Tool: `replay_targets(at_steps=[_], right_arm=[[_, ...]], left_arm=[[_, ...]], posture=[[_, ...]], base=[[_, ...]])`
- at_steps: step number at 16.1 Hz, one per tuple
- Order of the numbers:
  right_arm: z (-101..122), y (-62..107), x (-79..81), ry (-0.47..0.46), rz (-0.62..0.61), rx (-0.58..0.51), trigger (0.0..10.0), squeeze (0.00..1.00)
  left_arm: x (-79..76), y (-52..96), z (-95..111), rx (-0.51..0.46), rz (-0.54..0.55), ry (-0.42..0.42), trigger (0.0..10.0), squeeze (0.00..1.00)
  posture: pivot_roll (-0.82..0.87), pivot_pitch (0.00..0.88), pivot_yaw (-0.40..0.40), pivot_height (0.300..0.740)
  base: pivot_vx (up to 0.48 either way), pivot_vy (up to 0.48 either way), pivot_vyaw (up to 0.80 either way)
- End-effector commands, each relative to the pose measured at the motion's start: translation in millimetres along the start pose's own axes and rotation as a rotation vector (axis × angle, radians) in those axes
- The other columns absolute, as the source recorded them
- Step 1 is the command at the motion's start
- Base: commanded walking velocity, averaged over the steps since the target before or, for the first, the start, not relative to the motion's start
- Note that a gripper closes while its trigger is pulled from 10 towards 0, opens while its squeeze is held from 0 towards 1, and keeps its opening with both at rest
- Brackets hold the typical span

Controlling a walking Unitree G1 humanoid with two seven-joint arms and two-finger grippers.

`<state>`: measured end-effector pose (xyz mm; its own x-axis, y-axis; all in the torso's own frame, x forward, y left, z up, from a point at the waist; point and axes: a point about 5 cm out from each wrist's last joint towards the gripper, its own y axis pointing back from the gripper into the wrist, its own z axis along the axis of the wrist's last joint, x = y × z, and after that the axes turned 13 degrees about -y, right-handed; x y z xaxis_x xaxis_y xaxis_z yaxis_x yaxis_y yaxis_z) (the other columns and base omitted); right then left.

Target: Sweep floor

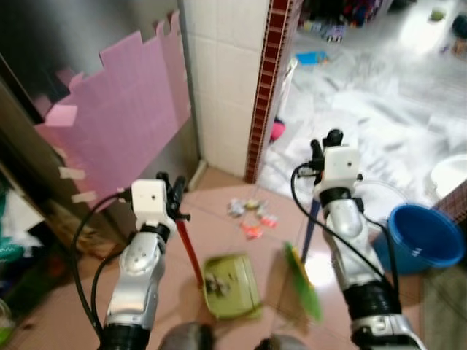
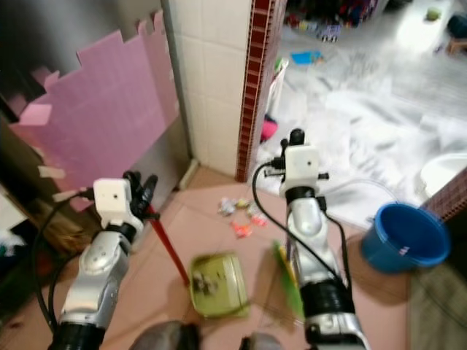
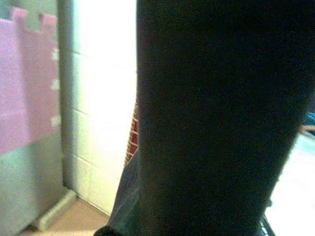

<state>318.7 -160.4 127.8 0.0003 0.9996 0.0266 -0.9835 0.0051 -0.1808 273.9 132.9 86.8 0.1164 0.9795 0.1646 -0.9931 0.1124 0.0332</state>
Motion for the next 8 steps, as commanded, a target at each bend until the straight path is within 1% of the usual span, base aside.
replay_targets(at_steps=[1, 3, 4, 5, 6, 7, 8], right_arm=[[6.8, -5.0, -9.0, 0.087, -0.031, -0.012, 10.0, 0.0], [3.7, -3.5, -18.8, 0.152, -0.089, 0.013, 10.0, 0.0], [2.9, -3.0, -20.6, 0.165, -0.1, 0.019, 10.0, 0.0], [-0.7, -0.9, -27.8, 0.207, -0.146, 0.043, 10.0, 0.0], [-4.5, 0.9, -32.5, 0.217, -0.175, 0.075, 10.0, 0.0], [-10.1, 3.1, -36.4, 0.206, -0.209, 0.121, 10.0, 0.0], [-14.7, 4.6, -37.2, 0.183, -0.226, 0.158, 10.0, 0.0]], left_arm=[[-1.0, -1.6, 16.2, -0.063, -0.015, -0.025, 10.0, 0.0], [-5.0, 3.8, 8.4, -0.014, -0.069, -0.03, 10.0, 0.0], [-6.8, 5.1, 5.9, 0.0, -0.088, -0.031, 10.0, 0.0], [-12.9, 9.8, -0.9, 0.027, -0.147, -0.06, 10.0, 0.0], [-18.4, 12.9, -7.2, 0.059, -0.186, -0.054, 10.0, 0.0], [-25.9, 16.2, -15.8, 0.103, -0.237, -0.058, 10.0, 0.0], [-31.9, 18.2, -19.8, 0.117, -0.282, -0.062, 10.0, 0.0]], posture=[[0.01, 0.0, 0.001, 0.74], [0.02, 0.0, -0.002, 0.74], [0.02, 0.0, -0.002, 0.74], [0.02, 0.0, -0.006, 0.74], [0.02, 0.0, -0.007, 0.74], [0.02, 0.0, -0.007, 0.74], [0.02, 0.0, -0.007, 0.74]], base=[[0.0, 0.0, 0.0], [0.0, 0.0, 0.0], [0.0, 0.0, 0.0], [0.0, 0.0, 0.0], [0.0, 0.0, 0.0], [0.0, 0.0, 0.0], [0.0, 0.0, 0.0]])
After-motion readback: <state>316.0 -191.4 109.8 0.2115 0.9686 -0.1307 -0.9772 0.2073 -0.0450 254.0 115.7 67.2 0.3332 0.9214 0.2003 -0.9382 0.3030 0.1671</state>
